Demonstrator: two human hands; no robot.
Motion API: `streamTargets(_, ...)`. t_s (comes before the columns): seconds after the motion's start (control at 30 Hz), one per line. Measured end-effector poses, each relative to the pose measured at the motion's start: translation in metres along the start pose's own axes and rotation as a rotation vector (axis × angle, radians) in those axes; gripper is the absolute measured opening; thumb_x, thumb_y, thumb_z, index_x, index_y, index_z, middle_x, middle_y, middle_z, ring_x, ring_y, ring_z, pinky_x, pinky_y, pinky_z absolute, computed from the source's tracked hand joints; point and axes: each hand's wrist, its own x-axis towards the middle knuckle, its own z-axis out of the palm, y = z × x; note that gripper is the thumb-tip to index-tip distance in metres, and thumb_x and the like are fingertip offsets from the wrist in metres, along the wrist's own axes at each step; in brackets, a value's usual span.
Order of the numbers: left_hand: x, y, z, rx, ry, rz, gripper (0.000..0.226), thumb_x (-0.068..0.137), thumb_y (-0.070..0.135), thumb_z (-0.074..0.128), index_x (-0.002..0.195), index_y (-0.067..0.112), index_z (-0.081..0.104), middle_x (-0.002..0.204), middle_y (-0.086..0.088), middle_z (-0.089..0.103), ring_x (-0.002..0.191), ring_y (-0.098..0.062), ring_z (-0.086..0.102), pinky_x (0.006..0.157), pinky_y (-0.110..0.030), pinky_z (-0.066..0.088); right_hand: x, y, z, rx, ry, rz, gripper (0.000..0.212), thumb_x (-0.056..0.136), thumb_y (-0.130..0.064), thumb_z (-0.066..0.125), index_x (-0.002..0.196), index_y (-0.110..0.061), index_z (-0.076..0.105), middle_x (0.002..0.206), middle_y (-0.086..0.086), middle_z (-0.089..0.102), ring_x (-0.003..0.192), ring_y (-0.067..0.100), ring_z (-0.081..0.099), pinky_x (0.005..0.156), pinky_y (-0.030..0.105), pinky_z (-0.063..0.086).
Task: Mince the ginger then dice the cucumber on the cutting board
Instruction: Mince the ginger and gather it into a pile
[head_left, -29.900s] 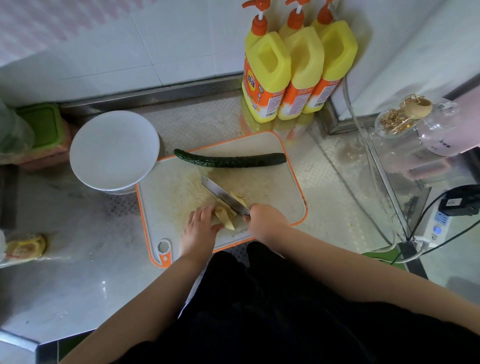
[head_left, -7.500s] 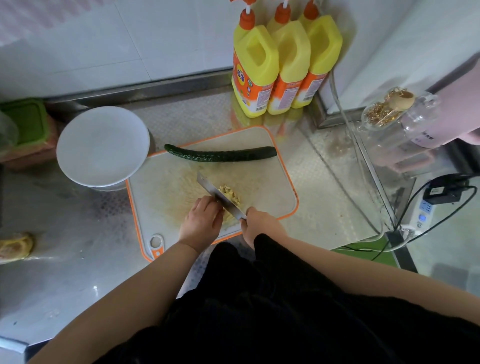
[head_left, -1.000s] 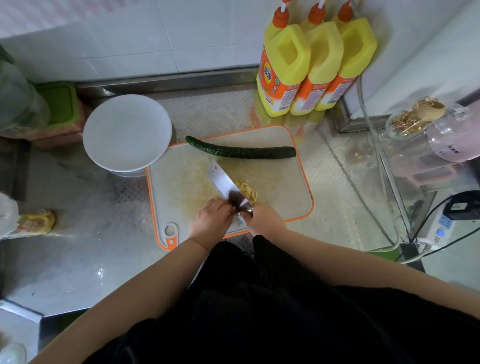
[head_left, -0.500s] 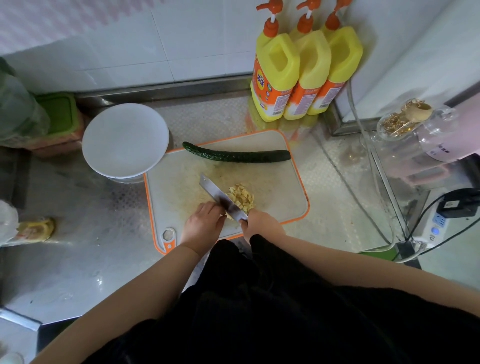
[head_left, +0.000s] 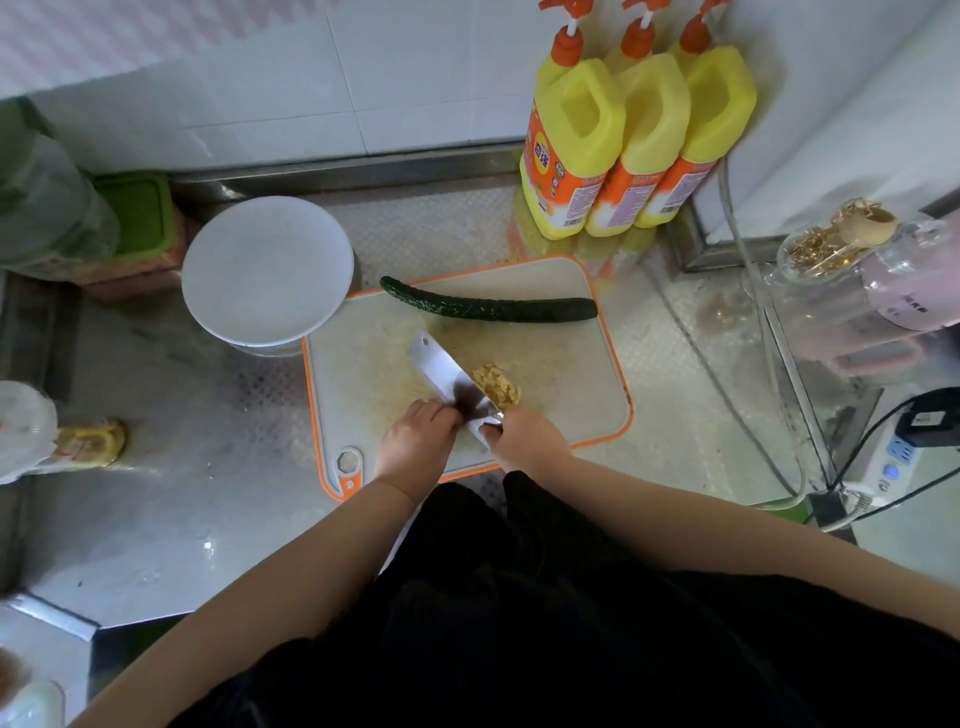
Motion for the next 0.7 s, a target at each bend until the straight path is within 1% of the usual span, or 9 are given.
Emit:
streamTargets(0.1, 0.0, 0.003, -0.006, -0.076, 0.001, -0.044, 0.01, 0.083, 0.009, 0.059, 0.085, 0.013, 0.069, 0.08, 0.0, 0.066, 0.08, -0.015, 0.052, 0.05, -0.032, 0.053, 0.001, 0.009, -0.003, 0.094, 0.011, 0.042, 0.035, 0.097, -0.035, 0.046, 0.104, -0.003, 0.059, 0.093, 0.015, 0.062, 0.089, 0.03, 0.059, 0.069, 0.031, 0.04)
streamTargets(0.17, -0.001, 0.004, -0.01, -0.083, 0.026, -0.031, 0.02, 0.081, 0.002, 0.06, 0.095, 0.012, 0.069, 0.088, -0.001, 0.068, 0.087, -0.018, 0.059, 0.057, -0.035, 0.056, 0.001, 0.014, -0.008, 0.154, 0.011, 0.071, 0.029, 0.096, -0.033, 0.046, 0.093, -0.005, 0.054, 0.078, 0.008, 0.054, 0.075, 0.025, 0.054, 0.062, 0.03, 0.038)
streamTargets(0.23, -0.002, 0.006, -0.013, -0.016, 0.055, 0.059, 0.035, 0.081, 0.004, 0.049, 0.109, 0.011, 0.068, 0.105, -0.003, 0.068, 0.101, -0.021, 0.058, 0.073, -0.036, 0.057, 0.001, 0.016, -0.012, 0.213, -0.005, 0.083, 0.029, 0.096, -0.033, 0.046, 0.087, -0.005, 0.049, 0.07, 0.003, 0.048, 0.065, 0.02, 0.048, 0.053, 0.029, 0.035)
streamTargets(0.27, -0.001, 0.009, -0.013, 0.033, 0.063, 0.118, 0.041, 0.08, 0.004, 0.048, 0.116, 0.012, 0.066, 0.113, -0.002, 0.067, 0.108, -0.02, 0.055, 0.082, -0.036, 0.054, 0.001, 0.016, -0.013, 0.237, -0.013, 0.079, 0.029, 0.096, -0.033, 0.047, 0.085, -0.006, 0.048, 0.068, 0.002, 0.046, 0.062, 0.019, 0.046, 0.05, 0.027, 0.033)
streamTargets(0.37, 0.001, 0.015, -0.015, 0.15, 0.088, 0.299, 0.045, 0.081, 0.003, 0.046, 0.119, 0.015, 0.067, 0.123, 0.0, 0.065, 0.119, -0.019, 0.05, 0.1, -0.032, 0.04, 0.0, 0.013, -0.015, 0.353, -0.018, 0.079, 0.03, 0.095, -0.033, 0.051, 0.075, -0.011, 0.053, 0.062, 0.0, 0.047, 0.058, 0.018, 0.047, 0.049, 0.025, 0.034)
streamTargets(0.43, 0.001, 0.008, -0.012, 0.206, 0.103, 0.361, 0.041, 0.083, 0.004, 0.044, 0.113, 0.015, 0.071, 0.12, 0.001, 0.067, 0.119, -0.019, 0.05, 0.103, -0.033, 0.037, 0.0, 0.013, -0.02, 0.47, -0.005, 0.114, 0.032, 0.094, -0.035, 0.052, 0.072, -0.011, 0.056, 0.059, 0.003, 0.049, 0.052, 0.018, 0.047, 0.052, 0.028, 0.038)
streamTargets(0.5, -0.003, 0.0, -0.011, 0.226, 0.096, 0.356, 0.038, 0.083, 0.006, 0.046, 0.109, 0.014, 0.072, 0.117, 0.0, 0.067, 0.119, -0.02, 0.049, 0.105, -0.034, 0.035, -0.001, 0.016, -0.028, 0.559, 0.01, 0.147, 0.035, 0.092, -0.036, 0.052, 0.066, -0.012, 0.052, 0.057, 0.004, 0.048, 0.048, 0.019, 0.045, 0.051, 0.03, 0.039)
streamTargets(0.63, 0.001, 0.007, -0.019, 0.202, 0.082, 0.321, 0.037, 0.084, 0.009, 0.05, 0.117, 0.012, 0.067, 0.121, -0.001, 0.065, 0.117, -0.02, 0.052, 0.103, -0.035, 0.037, -0.004, 0.022, -0.03, 0.473, -0.021, 0.103, 0.033, 0.093, -0.035, 0.052, 0.073, -0.01, 0.051, 0.059, 0.003, 0.044, 0.052, 0.018, 0.043, 0.053, 0.031, 0.036)
streamTargets(0.7, 0.01, 0.016, -0.025, 0.186, 0.057, 0.301, 0.034, 0.085, 0.015, 0.05, 0.112, 0.015, 0.071, 0.117, 0.001, 0.068, 0.113, -0.019, 0.055, 0.1, -0.033, 0.038, -0.004, 0.024, -0.028, 0.45, -0.019, 0.082, 0.031, 0.092, -0.034, 0.053, 0.073, -0.01, 0.05, 0.06, 0.003, 0.043, 0.054, 0.019, 0.042, 0.053, 0.031, 0.035)
